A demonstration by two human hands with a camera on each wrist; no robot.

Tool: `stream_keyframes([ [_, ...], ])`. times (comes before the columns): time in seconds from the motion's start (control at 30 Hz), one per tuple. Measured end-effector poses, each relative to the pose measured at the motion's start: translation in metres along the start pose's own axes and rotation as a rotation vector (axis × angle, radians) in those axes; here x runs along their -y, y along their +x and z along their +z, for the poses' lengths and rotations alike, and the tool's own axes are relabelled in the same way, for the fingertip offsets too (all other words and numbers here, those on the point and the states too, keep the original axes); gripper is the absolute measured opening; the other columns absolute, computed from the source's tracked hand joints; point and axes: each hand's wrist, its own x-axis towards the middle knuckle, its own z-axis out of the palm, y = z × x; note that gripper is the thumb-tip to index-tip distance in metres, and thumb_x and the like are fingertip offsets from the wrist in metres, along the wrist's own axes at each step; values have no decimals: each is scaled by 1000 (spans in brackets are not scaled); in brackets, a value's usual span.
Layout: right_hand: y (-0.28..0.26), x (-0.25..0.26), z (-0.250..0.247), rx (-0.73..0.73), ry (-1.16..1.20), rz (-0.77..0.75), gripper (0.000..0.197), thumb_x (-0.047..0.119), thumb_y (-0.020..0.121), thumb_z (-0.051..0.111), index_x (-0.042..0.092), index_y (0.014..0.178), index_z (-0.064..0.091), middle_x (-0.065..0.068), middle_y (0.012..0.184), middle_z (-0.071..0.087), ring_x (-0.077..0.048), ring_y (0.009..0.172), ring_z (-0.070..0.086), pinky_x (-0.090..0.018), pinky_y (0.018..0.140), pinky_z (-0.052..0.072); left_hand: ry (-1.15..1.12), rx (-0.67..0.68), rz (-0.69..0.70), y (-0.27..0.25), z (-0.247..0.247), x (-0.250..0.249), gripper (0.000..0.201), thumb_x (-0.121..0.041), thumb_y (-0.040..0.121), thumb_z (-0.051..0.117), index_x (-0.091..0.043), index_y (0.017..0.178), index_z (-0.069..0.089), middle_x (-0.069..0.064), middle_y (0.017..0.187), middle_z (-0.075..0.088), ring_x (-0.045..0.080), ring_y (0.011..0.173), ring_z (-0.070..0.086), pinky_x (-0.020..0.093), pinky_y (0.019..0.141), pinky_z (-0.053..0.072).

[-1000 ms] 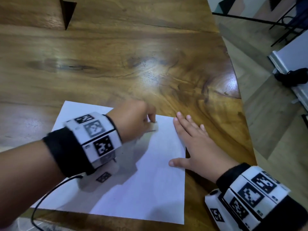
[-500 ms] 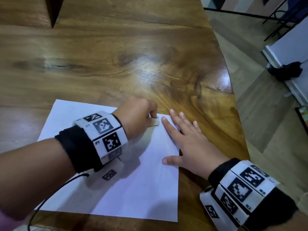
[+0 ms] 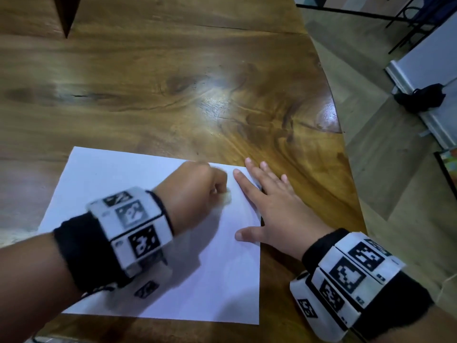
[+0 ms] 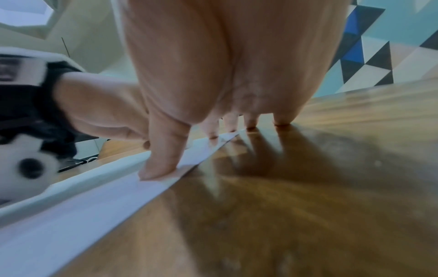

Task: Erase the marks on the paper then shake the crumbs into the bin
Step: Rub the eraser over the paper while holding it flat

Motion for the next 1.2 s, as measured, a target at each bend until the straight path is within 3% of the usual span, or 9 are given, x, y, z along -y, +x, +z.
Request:
stream_keyframes([
  [0.2, 0, 0, 1, -15, 21, -2, 103, 53, 77, 63, 39, 144, -13, 17, 150, -32, -4, 136, -30, -30, 110, -18, 3, -48, -59, 23, -12, 0, 13, -21, 79, 64, -12, 88, 67, 1, 73, 62, 23, 81, 58, 23, 59, 27],
  [0.4, 0, -1, 1, -25, 25, -10, 102, 53, 76, 64, 40, 144, -11, 17, 151, -29, -1, 134, -29, -29, 109, -18, 66, 66, 81, -4, 8, -10, 11, -24, 84, 54, -18, 83, 64, -5, 69, 45, 16, 72, 45, 21, 64, 27],
  [0.57, 1, 0, 2, -35, 12, -6, 104, 54, 75, 65, 39, 145, -11, 17, 151, -29, -2, 136, -29, -28, 108, -18, 53, -25, -42, 28, -12, -7, 14, -20, 80, 60, -13, 90, 66, 7, 86, 66, 20, 78, 51, 21, 67, 31],
  [0.67, 1, 0, 2, -31, 2, 1, 104, 54, 76, 64, 39, 145, -12, 17, 151, -29, -7, 139, -28, -28, 108, -17, 60, -21, -27, 22, -10, -8, 8, -19, 81, 59, -14, 79, 64, -2, 69, 56, 16, 71, 45, 22, 63, 28],
  [0.77, 1, -1, 2, -30, 9, 2, 104, 54, 76, 65, 39, 145, -12, 17, 151, -29, -7, 139, -27, -28, 108, -18, 97, 134, 145, -13, 3, -14, 20, -20, 82, 55, -22, 62, 53, -7, 60, 45, 18, 67, 43, 23, 60, 25],
  [0.83, 2, 0, 2, -30, 14, 1, 104, 54, 75, 65, 39, 145, -11, 17, 151, -29, -6, 139, -28, -28, 108, -18, 78, 198, 147, -15, 1, -9, 8, -23, 80, 58, -20, 75, 63, -2, 72, 56, 19, 74, 50, 23, 65, 32],
  [0.97, 1, 0, 2, -30, 30, -1, 103, 52, 76, 65, 39, 145, -10, 19, 150, -28, 2, 132, -29, -27, 109, -18, 102, 2, 39, 22, -10, 1, 10, -18, 80, 61, -13, 88, 66, -2, 75, 48, 16, 76, 46, 21, 65, 29],
  [1.07, 1, 0, 2, -30, 37, -5, 103, 52, 76, 65, 39, 145, -10, 26, 142, -29, 1, 133, -29, -27, 108, -19, 65, -46, 25, 20, -9, 4, 5, -16, 80, 60, -12, 79, 64, -2, 68, 46, 19, 71, 44, 23, 58, 26],
  [1.2, 2, -1, 2, -33, 34, -3, 103, 53, 75, 66, 39, 145, -8, 24, 145, -28, -6, 139, -27, -27, 109, -18, 18, 130, 217, -29, 0, 8, 16, -26, 73, 53, -17, 61, 57, -2, 61, 44, 19, 59, 44, 22, 52, 25],
])
